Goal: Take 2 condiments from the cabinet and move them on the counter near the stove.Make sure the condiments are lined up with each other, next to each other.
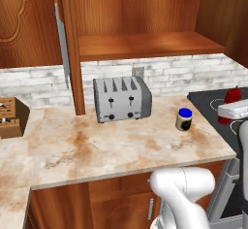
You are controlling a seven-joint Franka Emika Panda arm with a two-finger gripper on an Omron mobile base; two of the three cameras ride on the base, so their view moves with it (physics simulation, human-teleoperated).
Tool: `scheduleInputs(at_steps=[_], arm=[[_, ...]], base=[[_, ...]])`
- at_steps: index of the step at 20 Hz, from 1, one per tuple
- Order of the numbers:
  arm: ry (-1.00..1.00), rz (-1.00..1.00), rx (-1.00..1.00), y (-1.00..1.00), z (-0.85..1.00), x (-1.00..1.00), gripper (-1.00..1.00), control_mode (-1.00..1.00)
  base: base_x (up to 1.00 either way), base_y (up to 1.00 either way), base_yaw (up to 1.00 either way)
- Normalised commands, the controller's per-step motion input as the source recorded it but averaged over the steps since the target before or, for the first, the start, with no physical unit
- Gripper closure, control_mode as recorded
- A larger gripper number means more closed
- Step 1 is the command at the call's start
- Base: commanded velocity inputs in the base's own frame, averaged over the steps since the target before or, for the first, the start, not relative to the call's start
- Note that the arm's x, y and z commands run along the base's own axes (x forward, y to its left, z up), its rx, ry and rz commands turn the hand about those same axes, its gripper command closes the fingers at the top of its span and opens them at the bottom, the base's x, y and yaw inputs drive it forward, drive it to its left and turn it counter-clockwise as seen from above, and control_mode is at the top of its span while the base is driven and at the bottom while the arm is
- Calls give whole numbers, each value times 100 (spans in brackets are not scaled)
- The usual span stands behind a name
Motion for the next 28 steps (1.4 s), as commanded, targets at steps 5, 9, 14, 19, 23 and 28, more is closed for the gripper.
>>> scheduleInputs(at_steps=[5,9,14,19,23,28], arm=[[-6,4,1,-4,-49,0,100,-100],[-3,7,0,-6,-50,8,100,-100],[-3,14,1,-2,-39,35,100,-100],[-2,13,1,0,-40,35,100,-100],[-2,11,0,0,-44,25,100,-100],[-3,7,0,0,-31,23,100,-100]], base=[[0,0,0],[0,0,0],[0,0,0],[0,0,0],[0,0,0],[0,0,0]])
